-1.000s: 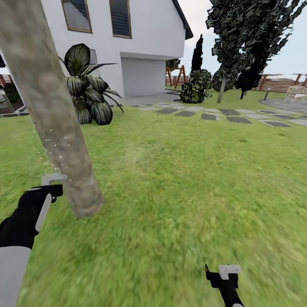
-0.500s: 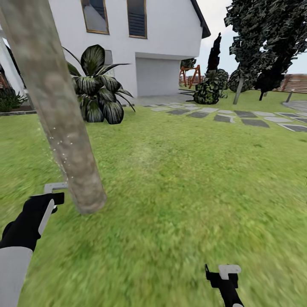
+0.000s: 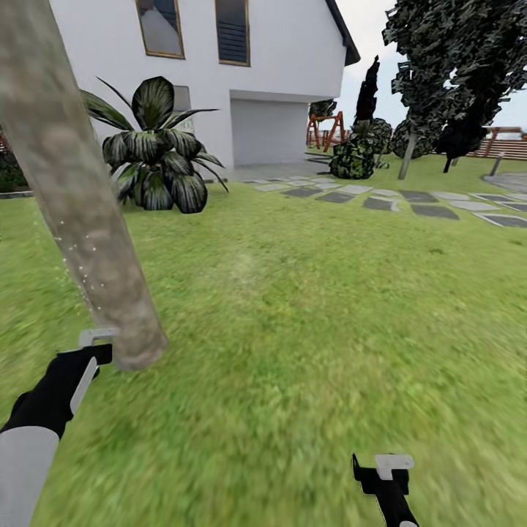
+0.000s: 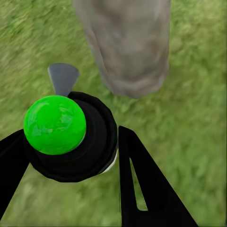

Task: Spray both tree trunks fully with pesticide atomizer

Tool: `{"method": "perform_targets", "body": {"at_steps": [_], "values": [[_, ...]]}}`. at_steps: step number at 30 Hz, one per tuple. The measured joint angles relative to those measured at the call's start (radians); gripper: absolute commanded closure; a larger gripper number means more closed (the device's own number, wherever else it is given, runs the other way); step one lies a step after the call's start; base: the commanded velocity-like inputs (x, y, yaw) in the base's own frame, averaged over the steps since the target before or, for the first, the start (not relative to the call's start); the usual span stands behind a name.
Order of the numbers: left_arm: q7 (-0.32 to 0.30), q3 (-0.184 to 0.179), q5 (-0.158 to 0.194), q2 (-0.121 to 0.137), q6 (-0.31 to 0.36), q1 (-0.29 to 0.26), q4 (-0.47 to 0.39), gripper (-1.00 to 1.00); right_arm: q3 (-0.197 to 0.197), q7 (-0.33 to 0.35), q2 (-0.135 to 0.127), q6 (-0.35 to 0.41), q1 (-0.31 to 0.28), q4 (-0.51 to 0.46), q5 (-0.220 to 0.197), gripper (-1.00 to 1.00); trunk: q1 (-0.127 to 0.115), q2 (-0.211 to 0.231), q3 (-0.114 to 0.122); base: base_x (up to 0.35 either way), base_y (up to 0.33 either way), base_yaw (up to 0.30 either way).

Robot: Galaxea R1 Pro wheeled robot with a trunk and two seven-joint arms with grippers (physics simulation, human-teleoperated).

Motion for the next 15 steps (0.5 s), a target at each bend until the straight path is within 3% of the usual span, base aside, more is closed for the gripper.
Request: {"method": "perform_targets", "body": {"at_steps": [7,12,15], "values": [[0.001,0.003,0.004,0.000,-0.042,0.000,0.067,1.00,0.000,0.000,0.000,0.000,0.000,0.000,0.000,-1.00,0.000,0.000,0.000,0.269,-0.152,0.221],[0.001,0.004,0.004,0.001,-0.110,0.000,0.123,1.00,0.000,0.000,0.000,0.000,0.000,0.000,0.000,-1.00,0.000,0.000,0.000,0.295,-0.120,0.270],[0.002,0.002,0.001,0.001,-0.119,0.000,0.126,1.00,0.000,0.000,-0.001,0.000,0.000,0.000,0.000,-1.00,0.000,0.000,0.000,0.300,-0.110,0.118]]}}
